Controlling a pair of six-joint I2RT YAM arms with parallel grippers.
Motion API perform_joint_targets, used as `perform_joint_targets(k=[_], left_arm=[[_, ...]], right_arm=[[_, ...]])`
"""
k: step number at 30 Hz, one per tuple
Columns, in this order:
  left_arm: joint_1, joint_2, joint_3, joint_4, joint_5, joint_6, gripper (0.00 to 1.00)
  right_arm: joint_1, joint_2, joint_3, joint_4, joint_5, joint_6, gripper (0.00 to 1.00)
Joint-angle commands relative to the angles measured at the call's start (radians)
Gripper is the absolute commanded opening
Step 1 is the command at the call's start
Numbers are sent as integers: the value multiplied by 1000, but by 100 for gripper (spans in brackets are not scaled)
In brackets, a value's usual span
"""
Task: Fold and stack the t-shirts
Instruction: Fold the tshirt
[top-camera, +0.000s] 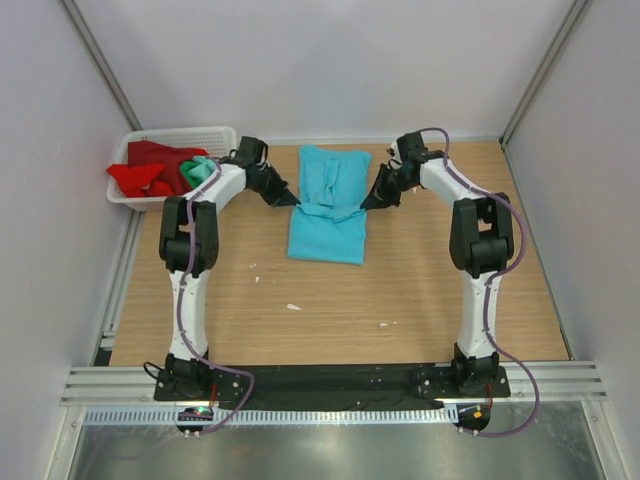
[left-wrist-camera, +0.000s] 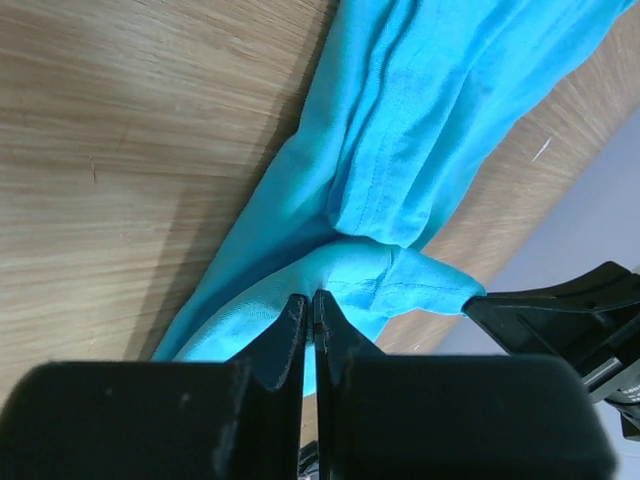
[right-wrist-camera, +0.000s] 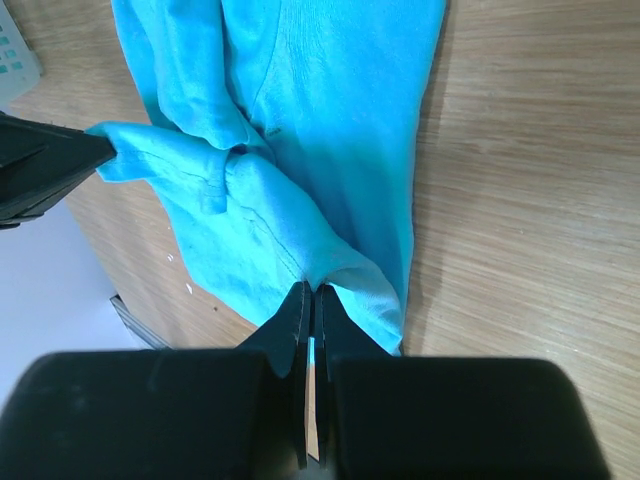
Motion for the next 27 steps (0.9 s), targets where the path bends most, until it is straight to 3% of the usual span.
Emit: perform_joint_targets(k=[1,3,6,9,13,15,20,23,27], left_arm=[[6,23,52,6,48,1,5],[7,31,73,5,42,5,10],[6,52,128,-6,12,18,25],[6,63,208,-102,-71,103,32],[1,-42,235,-224,-230,243,38],[-1,-133,164,-233,-266,297,41],[-17,-308,-90,-175,-222,334,40],[-68,-357,-216,-109,-124,332,36],[-120,-356,-340,42,-29,289,29]], right_arm=[[-1,11,51,1,-11,11,2],[-4,24,59,3,3,12,2],[-15,56,73,29,17,24,8],[-27,109,151,-12,67,-8,28],[-28,119,319,-250,253,-109,42],[-3,87,346,-296,384,-168,54],[87,-88,169,-300,532,-152,56],[176,-175,24,-186,584,-65,56],[302,-177,-54,-70,638,49,56]])
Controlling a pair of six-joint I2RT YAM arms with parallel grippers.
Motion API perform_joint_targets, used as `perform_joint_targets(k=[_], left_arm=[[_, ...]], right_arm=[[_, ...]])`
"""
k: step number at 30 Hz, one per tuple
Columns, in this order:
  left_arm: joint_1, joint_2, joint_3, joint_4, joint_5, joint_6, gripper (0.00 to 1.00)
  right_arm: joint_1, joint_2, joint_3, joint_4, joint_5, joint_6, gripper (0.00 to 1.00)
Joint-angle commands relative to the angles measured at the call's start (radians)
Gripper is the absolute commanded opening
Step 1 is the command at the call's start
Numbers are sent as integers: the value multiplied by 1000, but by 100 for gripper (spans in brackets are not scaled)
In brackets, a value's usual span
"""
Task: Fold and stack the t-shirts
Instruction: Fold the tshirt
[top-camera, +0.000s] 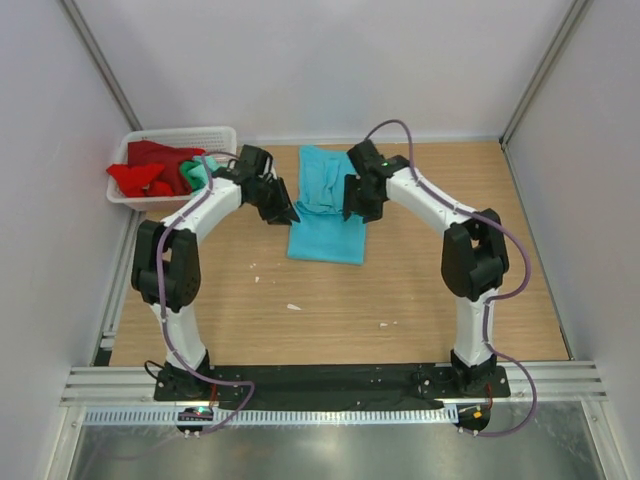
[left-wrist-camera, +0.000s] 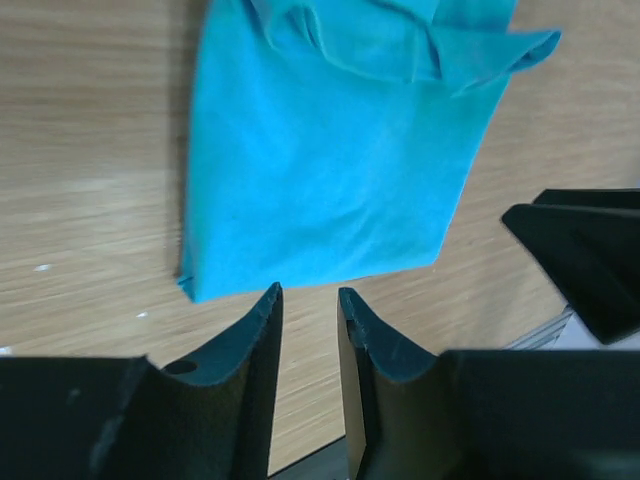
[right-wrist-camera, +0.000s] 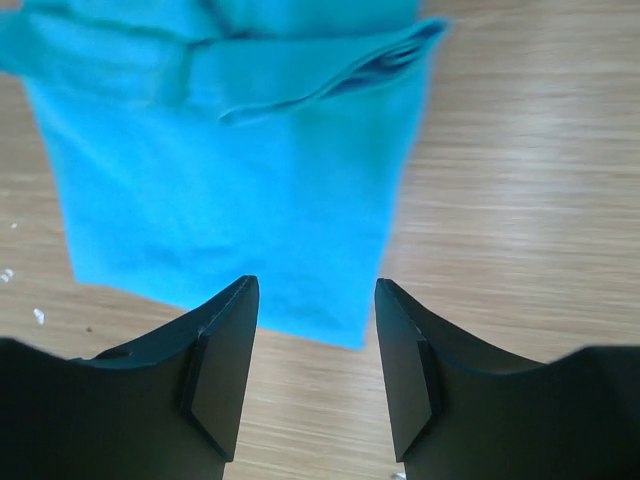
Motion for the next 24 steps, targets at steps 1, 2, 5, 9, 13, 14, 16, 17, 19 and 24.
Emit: perform_joint_targets(k=[1,2,5,9,13,14,16,17,19,24], left_arm=[[-47,18,-116,157,122,-30,29],[-52,21,-128,168,123,-36,28],[-52,39,-148,185,117,-42,27],[-52,58,-158,186,126,-58,26],[-53,75,-199,196,125,-76,25],[-52,79,-207,197,125,-78,25],[-52,79,-228,200,113,-79,24],[-52,76,-236,200,106,-78,24],[-53,76,-247,202,102,-72,24],[-53,64,-239,174,93,-66,23]], right_arm=[[83,-11,-45,139,109,105,56],[97,-3,-42,154,144,116,56],[132,62,-2,174,176,111,54],[137,132,26,183,179,104,53],[139,187,59,217,193,82,52],[137,199,74,218,204,76,52],[134,219,142,220,236,61,52],[126,251,172,217,244,55,52],[113,294,287,194,261,38,53],[44,476,590,100,256,12,55]])
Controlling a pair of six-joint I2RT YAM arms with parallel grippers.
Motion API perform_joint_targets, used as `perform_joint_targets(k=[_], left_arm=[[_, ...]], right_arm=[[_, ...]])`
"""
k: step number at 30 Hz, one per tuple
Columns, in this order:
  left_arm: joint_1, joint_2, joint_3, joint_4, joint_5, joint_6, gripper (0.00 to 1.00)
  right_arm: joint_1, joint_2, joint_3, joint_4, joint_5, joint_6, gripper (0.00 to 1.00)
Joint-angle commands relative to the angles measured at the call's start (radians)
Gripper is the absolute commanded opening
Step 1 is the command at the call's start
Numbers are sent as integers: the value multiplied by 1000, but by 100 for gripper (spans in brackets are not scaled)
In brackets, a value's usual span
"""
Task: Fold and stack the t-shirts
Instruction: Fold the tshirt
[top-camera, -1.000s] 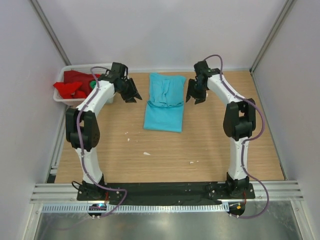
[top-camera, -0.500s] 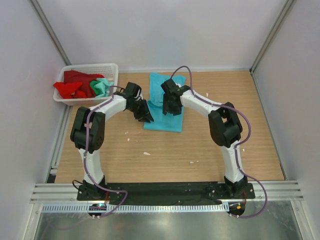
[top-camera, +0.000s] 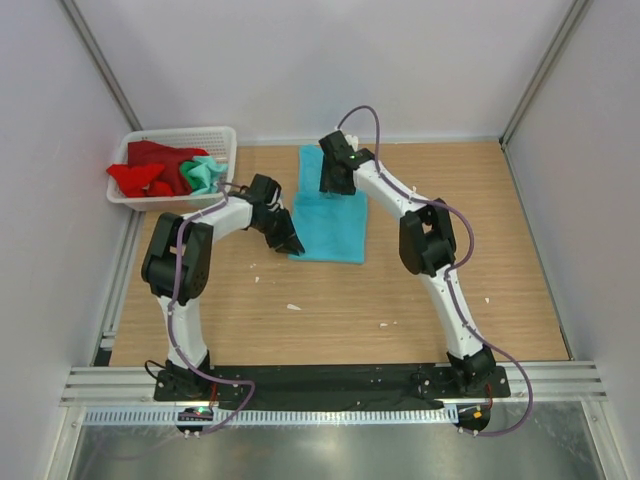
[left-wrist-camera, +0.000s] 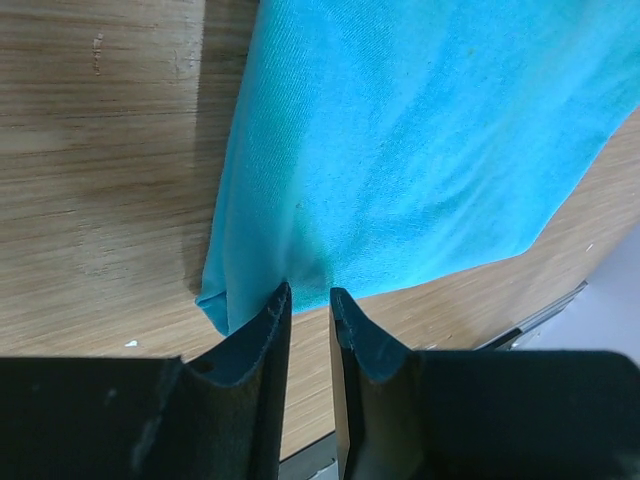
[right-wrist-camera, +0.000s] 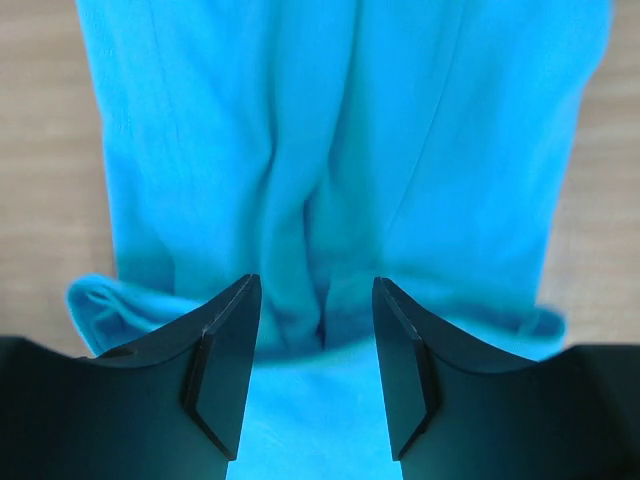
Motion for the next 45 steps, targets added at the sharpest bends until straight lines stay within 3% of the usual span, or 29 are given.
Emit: perform_joint_targets(k=[1,3,6,12,16,18,20,23,27,38,43,45], left_arm=[[-1,-26,32,-10,-13,16,22],[-1,-61,61,-27,-32,27,25],[1,-60,156,-56,-35,50,32],[4,119,371,-3,80,33,28],[7,230,479,82,149,-8,23],[12,262,515,117,160,-31,21],[22,304,529,160,183,-51,20],[39,336,537,223,193,-90,20],[65,368,543,300,215,-140,19],[98,471,604,305,266,-160,21],[105,511,719,164,264,-73,25],[105,500,788,37,207,5,28]], right_arm=[[-75,78,198,-59,28,-35,55],[-87,86,304,-84,2,-58,55],[-89,18,252,-67,-18,-90,56],[-109,-203,-11,-38,-48,-117,58],[-163,-292,-218,63,-209,-121,52],[-199,-305,-265,101,-295,-110,28],[-222,-303,-320,133,-403,-78,11],[-248,-297,-393,225,-499,-33,1],[-268,-251,-440,350,-578,7,1],[-356,-138,-434,394,-618,76,1],[-367,-132,-336,275,-547,-10,1],[-367,-142,-302,214,-535,-39,2]])
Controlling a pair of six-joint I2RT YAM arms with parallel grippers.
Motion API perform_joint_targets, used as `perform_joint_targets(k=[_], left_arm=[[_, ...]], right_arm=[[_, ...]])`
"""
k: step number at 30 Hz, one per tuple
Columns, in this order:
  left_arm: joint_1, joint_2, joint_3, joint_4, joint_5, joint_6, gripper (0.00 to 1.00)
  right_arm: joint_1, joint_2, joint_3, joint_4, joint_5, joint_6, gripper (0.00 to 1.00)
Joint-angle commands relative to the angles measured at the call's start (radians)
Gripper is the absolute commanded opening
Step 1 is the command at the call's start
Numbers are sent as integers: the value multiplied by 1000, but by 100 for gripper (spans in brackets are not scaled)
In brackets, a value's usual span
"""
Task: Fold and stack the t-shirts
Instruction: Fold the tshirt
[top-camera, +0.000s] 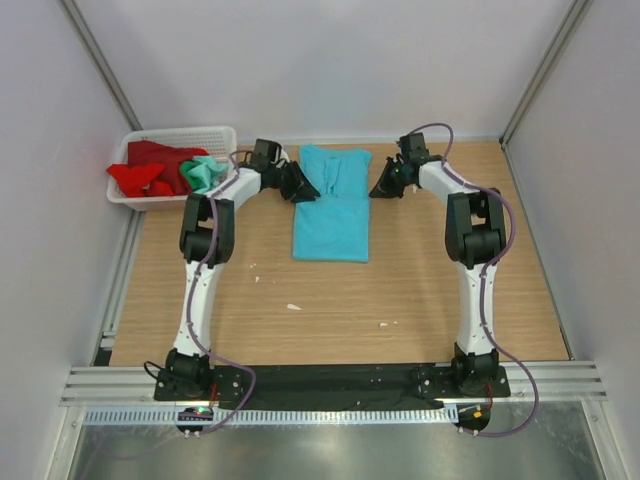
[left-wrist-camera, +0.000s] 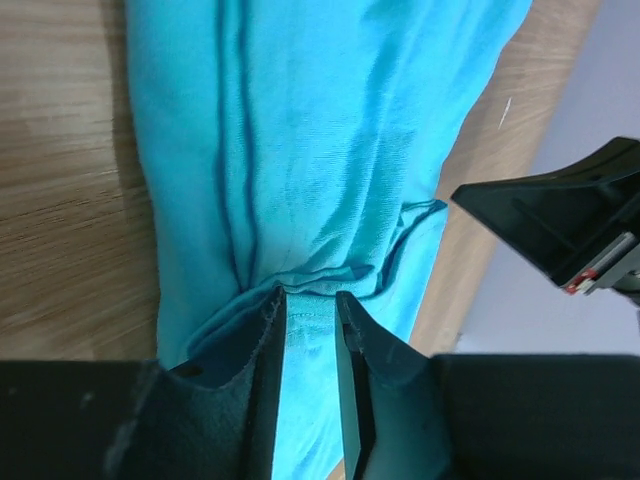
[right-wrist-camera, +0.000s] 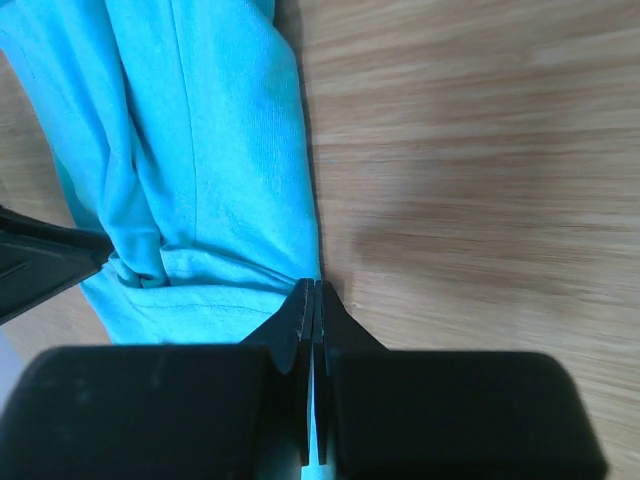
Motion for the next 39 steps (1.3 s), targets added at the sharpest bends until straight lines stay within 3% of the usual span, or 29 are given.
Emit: perform_joint_targets(k=[1,4,6,8,9,12,14,15,20,23,31,35,39], left_arm=[[8,-59,111,-185,-43,133,30],[8,-183,95,-228,-163,212,35],[8,-252,70,-279,-249,253,38],[8,-358,11,-329,-299,302,41],[7,-393,-20,-339,-336,310,42],[7,-545,-204,-339,-333,306,42],[8,-669,-399,-285,-312,246,43],[11,-717,-474,-244,-292,206,43],[15,-918,-957,165,-183,-79,44],[15,-958,-1084,299,-163,-207,45],[15,-920,-1269,554,-194,-414,46],[15,-820,-1222,530,-139,-365,46],[15,-739,-1113,317,-111,-232,45]], right_arm=[[-7,-26,115,-96,57,-88,3],[-3,-78,151,-178,100,-125,11],[-5,-131,143,-243,149,-156,30],[-3,-173,107,-273,148,-168,43],[-5,-223,44,-285,148,-167,55],[-3,-367,-150,-239,99,-109,69],[-3,-449,-276,-129,55,-41,71],[0,-498,-415,-79,21,49,72],[26,-798,-810,303,22,328,71],[75,-883,-989,414,48,445,69],[144,-925,-1211,568,117,540,66],[144,-851,-1172,525,82,435,61],[142,-733,-1067,438,12,311,59]])
